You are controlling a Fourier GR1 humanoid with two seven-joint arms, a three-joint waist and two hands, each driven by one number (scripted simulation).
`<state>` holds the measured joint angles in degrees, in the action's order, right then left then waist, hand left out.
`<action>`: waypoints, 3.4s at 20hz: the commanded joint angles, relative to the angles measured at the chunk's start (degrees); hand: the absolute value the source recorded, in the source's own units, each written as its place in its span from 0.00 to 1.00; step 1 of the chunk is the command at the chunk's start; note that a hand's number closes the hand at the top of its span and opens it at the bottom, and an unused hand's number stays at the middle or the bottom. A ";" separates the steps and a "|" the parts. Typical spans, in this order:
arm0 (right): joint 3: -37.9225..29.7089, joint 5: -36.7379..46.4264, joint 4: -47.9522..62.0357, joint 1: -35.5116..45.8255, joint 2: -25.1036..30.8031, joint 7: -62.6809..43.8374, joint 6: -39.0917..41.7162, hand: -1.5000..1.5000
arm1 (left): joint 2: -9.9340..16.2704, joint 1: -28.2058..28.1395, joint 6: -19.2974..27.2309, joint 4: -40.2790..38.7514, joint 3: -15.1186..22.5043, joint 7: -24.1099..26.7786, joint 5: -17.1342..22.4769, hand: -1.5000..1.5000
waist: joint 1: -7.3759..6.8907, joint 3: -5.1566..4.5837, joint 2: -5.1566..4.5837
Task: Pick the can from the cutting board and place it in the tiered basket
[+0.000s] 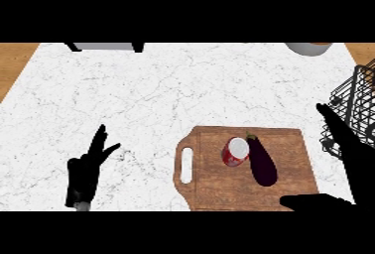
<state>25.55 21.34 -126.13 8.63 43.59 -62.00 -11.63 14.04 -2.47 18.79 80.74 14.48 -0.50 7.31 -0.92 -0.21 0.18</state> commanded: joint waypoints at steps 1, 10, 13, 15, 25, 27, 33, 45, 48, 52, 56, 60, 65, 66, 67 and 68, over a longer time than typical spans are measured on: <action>6.64 7.52 0.08 8.26 -4.98 -16.68 4.57 0.00 | 0.74 -1.23 -0.90 -0.72 -0.65 -0.40 0.28 0.50 | -0.56 -0.04 -0.15; 12.12 13.30 13.49 14.14 -14.97 -19.67 13.88 0.00 | -0.86 -0.82 0.67 -1.10 0.45 -0.61 -1.88 0.50 | -0.26 0.01 -0.21; 13.14 13.30 15.63 14.08 -17.03 -20.61 16.17 0.00 | -1.51 -0.88 0.72 -1.18 0.36 -0.16 -1.78 0.50 | 0.21 0.02 -0.19; 14.08 14.80 17.39 13.77 -19.63 -21.59 16.00 0.00 | 0.62 -3.08 -0.67 1.42 -0.61 -0.36 -0.79 0.50 | -0.05 0.07 -0.05; 10.55 15.32 25.34 17.16 -29.31 -20.46 21.75 0.00 | -0.93 -1.94 -0.41 1.13 -1.15 -0.75 -1.16 0.50 | 0.65 0.12 -0.09; 10.72 15.45 28.46 16.30 -29.91 -19.77 22.61 0.00 | -0.27 -2.03 -1.47 -1.77 -2.20 1.34 -0.86 0.50 | 0.81 0.08 -0.19; 8.65 14.57 31.34 16.56 -32.52 -20.26 25.39 0.00 | -1.60 -0.86 0.91 -1.16 -1.52 -0.85 -2.83 0.50 | 0.96 0.14 -0.13; 4.00 15.27 38.09 17.41 -36.00 -17.24 29.42 0.00 | -3.94 -2.97 1.04 -0.78 0.28 0.83 -4.33 0.50 | 0.75 0.15 -0.16; 2.66 15.31 37.00 14.70 -35.92 -16.58 28.78 0.00 | -1.03 -2.14 -1.69 -3.18 -4.29 2.91 -1.72 0.50 | 1.11 0.13 -0.13; 2.27 15.77 38.74 14.14 -39.10 -17.32 29.33 0.00 | -1.11 -3.72 -2.35 -0.01 -3.09 0.20 -1.64 0.50 | 0.74 0.17 -0.06; 1.22 17.30 40.22 13.34 -39.07 -14.25 29.33 0.00 | -1.95 -3.50 -1.89 -0.98 -3.41 2.24 -2.61 0.50 | 0.70 0.17 -0.13; -0.06 19.20 44.46 11.34 -39.24 -8.76 26.42 1.00 | -0.89 -2.59 -2.61 -0.61 -3.81 -0.92 -2.89 0.50 | 0.56 0.21 -0.21; 0.28 22.46 45.48 13.61 -43.38 -7.99 27.27 1.00 | -4.73 -2.15 -0.32 -1.51 -1.39 -0.34 -5.89 0.50 | 0.60 0.21 -0.19; -1.37 22.67 45.37 11.55 -41.52 -2.91 26.15 1.00 | -2.82 -2.27 -0.49 3.06 -2.80 -5.01 -5.41 0.50 | 0.66 0.23 -0.15; 0.33 24.05 43.48 8.33 -41.69 -1.86 25.23 1.00 | -1.70 -4.05 -3.09 3.90 -3.73 -3.22 -4.06 0.50 | 0.72 0.22 -0.12; -0.71 24.13 47.30 14.75 -42.50 -2.93 28.98 1.00 | -1.73 -2.67 -3.39 0.59 -5.27 -1.21 -3.26 0.50 | 0.53 0.20 -0.20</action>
<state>25.15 44.11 -82.64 20.28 3.00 -60.94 13.97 11.43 -4.43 16.63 82.03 10.81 -1.43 3.46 -0.20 -0.05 0.40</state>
